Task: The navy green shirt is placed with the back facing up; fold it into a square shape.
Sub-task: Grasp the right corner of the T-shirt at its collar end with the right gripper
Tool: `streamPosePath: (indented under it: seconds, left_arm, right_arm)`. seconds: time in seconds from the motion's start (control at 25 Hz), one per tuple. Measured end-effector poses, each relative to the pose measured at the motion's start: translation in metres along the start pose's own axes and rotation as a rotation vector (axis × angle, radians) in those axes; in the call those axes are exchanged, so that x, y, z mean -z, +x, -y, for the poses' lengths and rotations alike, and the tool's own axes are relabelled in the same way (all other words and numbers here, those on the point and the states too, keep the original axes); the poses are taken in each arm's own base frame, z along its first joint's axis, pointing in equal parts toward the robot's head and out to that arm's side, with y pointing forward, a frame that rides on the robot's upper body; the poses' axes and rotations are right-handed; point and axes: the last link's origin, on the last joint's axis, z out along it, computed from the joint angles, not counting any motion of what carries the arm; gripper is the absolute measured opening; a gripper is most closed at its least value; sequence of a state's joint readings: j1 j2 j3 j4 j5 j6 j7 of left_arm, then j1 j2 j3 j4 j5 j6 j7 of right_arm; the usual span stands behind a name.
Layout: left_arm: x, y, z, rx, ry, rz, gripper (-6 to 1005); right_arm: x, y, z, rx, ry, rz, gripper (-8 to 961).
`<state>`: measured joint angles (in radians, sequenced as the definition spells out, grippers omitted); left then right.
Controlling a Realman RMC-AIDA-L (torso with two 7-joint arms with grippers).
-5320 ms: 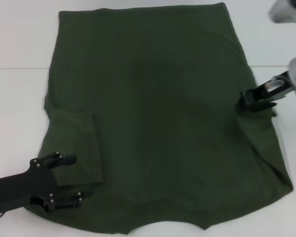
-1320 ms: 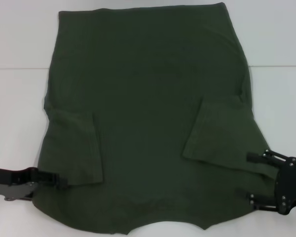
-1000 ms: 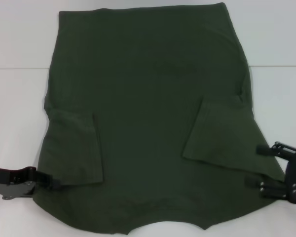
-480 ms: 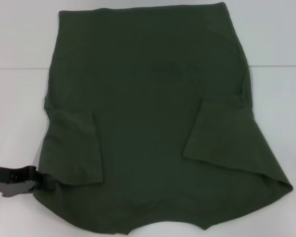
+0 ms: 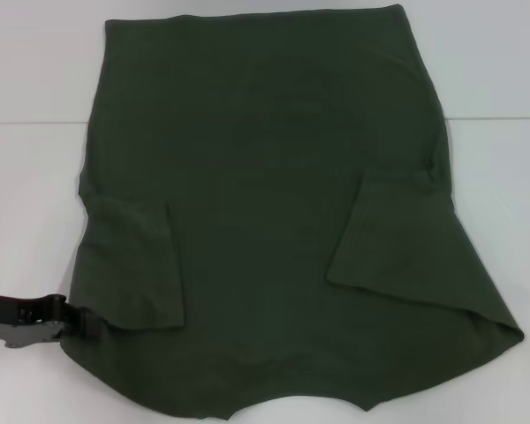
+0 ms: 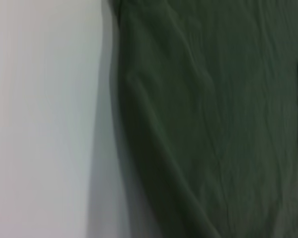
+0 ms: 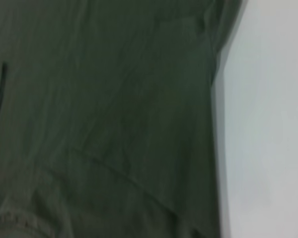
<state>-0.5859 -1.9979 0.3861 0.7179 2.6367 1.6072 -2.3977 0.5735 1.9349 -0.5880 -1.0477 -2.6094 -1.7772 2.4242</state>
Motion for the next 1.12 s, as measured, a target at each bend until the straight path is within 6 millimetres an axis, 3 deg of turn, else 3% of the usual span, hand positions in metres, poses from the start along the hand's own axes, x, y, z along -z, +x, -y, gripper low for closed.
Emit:
streamPosePath:
  seconds: [0.52,1.12]
  left_arm:
    - [0.002,0.003,-0.001,-0.016,-0.006,-0.012,48]
    - [0.002,0.002,-0.002,-0.027,-0.012,-0.01,57]
  right_arm:
    - [-0.039,0.011,0.001,0.0,-0.041,-0.043,910]
    - [-0.057,0.012,-0.006,0.026,-0.042,-0.062,907]
